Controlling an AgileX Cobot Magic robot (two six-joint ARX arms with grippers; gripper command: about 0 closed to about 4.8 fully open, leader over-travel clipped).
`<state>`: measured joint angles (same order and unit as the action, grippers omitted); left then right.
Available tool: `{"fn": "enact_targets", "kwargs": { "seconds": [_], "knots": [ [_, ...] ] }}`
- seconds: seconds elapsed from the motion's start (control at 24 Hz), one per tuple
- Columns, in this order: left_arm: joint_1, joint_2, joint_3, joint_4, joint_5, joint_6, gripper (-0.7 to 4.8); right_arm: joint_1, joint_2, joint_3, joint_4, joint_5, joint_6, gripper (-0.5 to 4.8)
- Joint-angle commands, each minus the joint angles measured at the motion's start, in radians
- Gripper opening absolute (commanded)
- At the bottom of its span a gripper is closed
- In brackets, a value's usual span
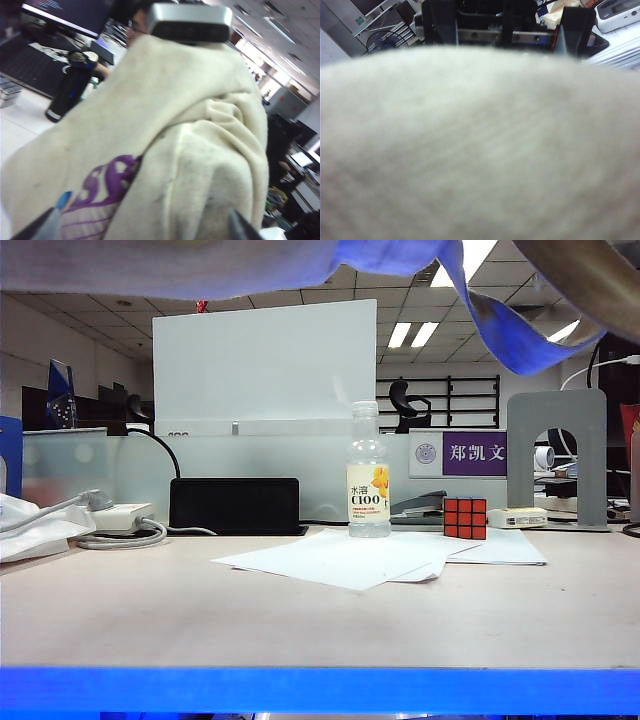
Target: Take the glasses case out of the canvas bag and put it on the table.
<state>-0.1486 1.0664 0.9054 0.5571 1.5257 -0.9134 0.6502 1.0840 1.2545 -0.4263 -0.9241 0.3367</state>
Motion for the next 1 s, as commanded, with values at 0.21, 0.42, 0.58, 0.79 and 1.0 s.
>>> {"fn": "enact_targets", "kwargs": {
  "seconds": [0.21, 0.42, 0.58, 0.79, 1.0],
  "knots": [
    [-0.054, 0.005, 0.002, -0.002, -0.019, 0.099, -0.04, 0.0, -0.005, 0.008, 0.042, 0.006, 0.003, 0.71],
    [-0.053, 0.01, 0.002, 0.0, -0.078, 0.15, -0.06, 0.0, -0.005, 0.008, 0.041, 0.005, 0.003, 0.71],
    [-0.045, 0.01, 0.002, -0.002, -0.156, 0.2, -0.06, 0.0, -0.009, 0.008, 0.04, 0.001, 0.004, 0.72],
    [0.024, 0.01, 0.002, -0.003, -0.179, 0.206, -0.05, -0.003, -0.032, 0.008, 0.039, 0.009, 0.002, 0.72],
    [0.183, 0.01, 0.002, -0.004, -0.171, 0.201, -0.05, -0.029, -0.053, 0.008, -0.024, 0.064, -0.049, 0.71]
  ]
}}
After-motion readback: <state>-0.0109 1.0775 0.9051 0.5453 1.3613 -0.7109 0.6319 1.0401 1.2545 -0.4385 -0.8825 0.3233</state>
